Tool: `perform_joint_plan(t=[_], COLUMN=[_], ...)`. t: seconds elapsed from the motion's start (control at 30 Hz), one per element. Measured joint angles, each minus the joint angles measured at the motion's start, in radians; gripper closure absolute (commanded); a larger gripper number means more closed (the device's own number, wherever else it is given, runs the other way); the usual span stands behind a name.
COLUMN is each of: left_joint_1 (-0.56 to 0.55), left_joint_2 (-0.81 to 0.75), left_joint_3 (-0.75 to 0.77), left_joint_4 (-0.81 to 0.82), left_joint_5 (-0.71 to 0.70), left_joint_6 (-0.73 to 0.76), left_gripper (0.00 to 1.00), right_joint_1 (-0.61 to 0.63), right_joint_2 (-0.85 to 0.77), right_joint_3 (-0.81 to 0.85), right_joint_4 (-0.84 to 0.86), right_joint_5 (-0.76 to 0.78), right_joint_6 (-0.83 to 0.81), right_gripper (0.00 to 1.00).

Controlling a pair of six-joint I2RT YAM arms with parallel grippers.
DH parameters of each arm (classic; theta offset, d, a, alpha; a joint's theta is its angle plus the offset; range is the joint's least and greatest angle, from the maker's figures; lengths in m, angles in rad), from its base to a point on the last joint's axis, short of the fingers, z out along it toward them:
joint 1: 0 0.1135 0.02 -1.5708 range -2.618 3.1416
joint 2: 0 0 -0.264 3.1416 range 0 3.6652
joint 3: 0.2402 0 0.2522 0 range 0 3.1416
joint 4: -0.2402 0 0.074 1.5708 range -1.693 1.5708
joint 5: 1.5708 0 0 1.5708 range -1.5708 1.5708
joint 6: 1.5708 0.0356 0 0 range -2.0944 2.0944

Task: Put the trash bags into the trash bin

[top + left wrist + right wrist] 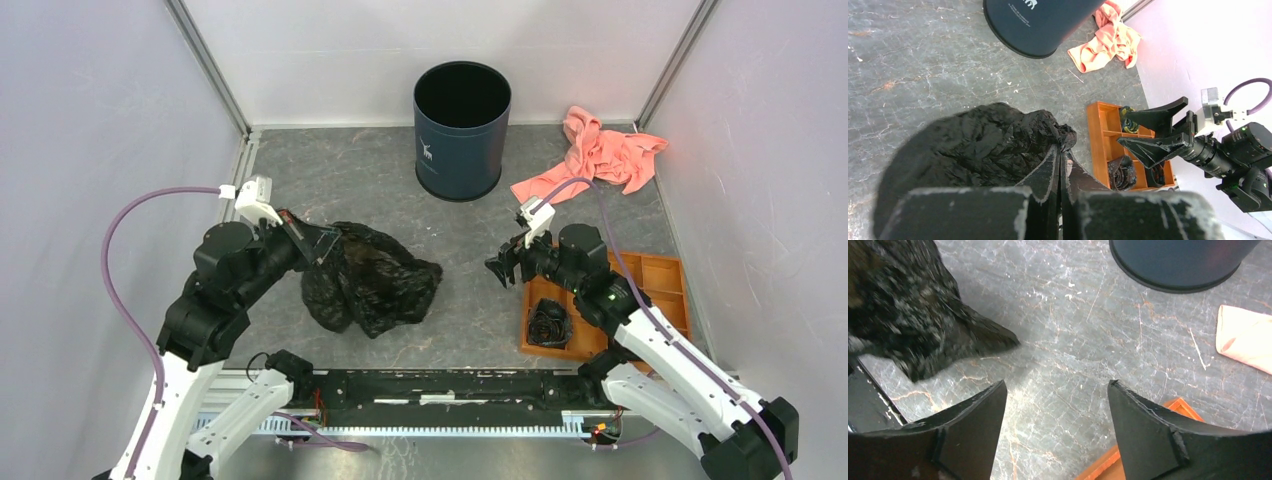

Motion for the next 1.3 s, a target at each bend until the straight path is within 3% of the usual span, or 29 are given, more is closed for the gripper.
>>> perform_joint_plan(t=[0.07,0.27,0.37,0.4,0.6,0.7,0.8,0.9,0.93,0.97,1.0,1.03,1.1,1.23,1.3], left_joint_1=[0.000,0.000,0.000,0.000,0.000,0.000,0.000,0.000,0.000,0.000,0.000,0.000,0.000,0.000,0.000], left_joint_2=[0.000,0.036,0.071,0.079,0.119,0.127,0.127,0.132,0.136,0.142,0.148,0.156,0.175,0.221,0.235], left_joint_3=[0.003,0.003,0.003,0.003,0.003,0.003,0.002,0.002,0.002,0.002,0.002,0.002,0.002,0.003,0.002], left_joint_4=[0.003,0.023,0.043,0.048,0.066,0.070,0.082,0.098,0.103,0.113,0.122,0.132,0.148,0.162,0.156], left_joint_5=[0.010,0.106,0.153,0.163,0.217,0.232,0.238,0.239,0.240,0.244,0.249,0.256,0.262,0.254,0.226], left_joint_6=[0.010,0.034,0.034,0.034,0.034,0.034,0.034,0.034,0.034,0.034,0.034,0.034,0.034,0.038,0.048], left_gripper=[0.98,0.98,0.98,0.98,0.98,0.98,0.98,0.98,0.98,0.98,0.98,0.98,0.92,0.62,0.37], right_joint_1=[0.000,0.015,0.097,0.177,0.390,0.434,0.468,0.484,0.486,0.488,0.488,0.488,0.484,0.444,0.409], right_joint_2=[-0.003,0.019,0.120,0.159,0.380,0.429,0.474,0.527,0.541,0.560,0.577,0.592,0.614,0.612,0.598], right_joint_3=[0.000,-0.005,0.021,0.039,0.232,0.278,0.287,0.294,0.298,0.304,0.312,0.322,0.343,0.350,0.336], right_joint_4=[-0.021,0.043,0.127,0.141,0.195,0.261,0.314,0.338,0.342,0.346,0.348,0.348,0.349,0.352,0.351], right_joint_5=[0.001,-0.109,-0.123,-0.121,-0.024,0.056,0.164,0.249,0.269,0.299,0.330,0.366,0.436,0.506,0.515], right_joint_6=[-0.005,0.016,0.024,0.023,0.011,0.031,0.066,0.081,0.084,0.084,0.084,0.082,0.092,0.123,0.156], right_gripper=[0.09,0.05,0.05,0.05,0.05,0.07,0.16,0.19,0.23,0.37,0.67,0.83,0.99,1.00,1.00])
